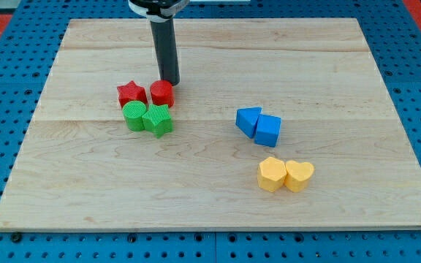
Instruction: Move red circle slightly left
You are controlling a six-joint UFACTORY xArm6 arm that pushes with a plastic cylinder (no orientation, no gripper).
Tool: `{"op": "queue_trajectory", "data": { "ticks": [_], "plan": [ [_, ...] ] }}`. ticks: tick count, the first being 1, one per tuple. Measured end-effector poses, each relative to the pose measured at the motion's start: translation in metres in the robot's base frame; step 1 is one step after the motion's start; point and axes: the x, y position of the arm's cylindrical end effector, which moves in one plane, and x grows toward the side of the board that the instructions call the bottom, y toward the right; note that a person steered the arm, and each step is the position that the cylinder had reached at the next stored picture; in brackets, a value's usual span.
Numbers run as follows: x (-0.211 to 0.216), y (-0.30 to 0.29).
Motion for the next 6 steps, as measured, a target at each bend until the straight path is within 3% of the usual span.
{"op": "queue_trajectory", "data": {
  "ticks": [2, 3, 5, 6],
  "plan": [
    [0.019, 0.053],
    [0.034, 0.053],
    [0.021, 0.028],
    [0.03, -0.011]
  ]
}}
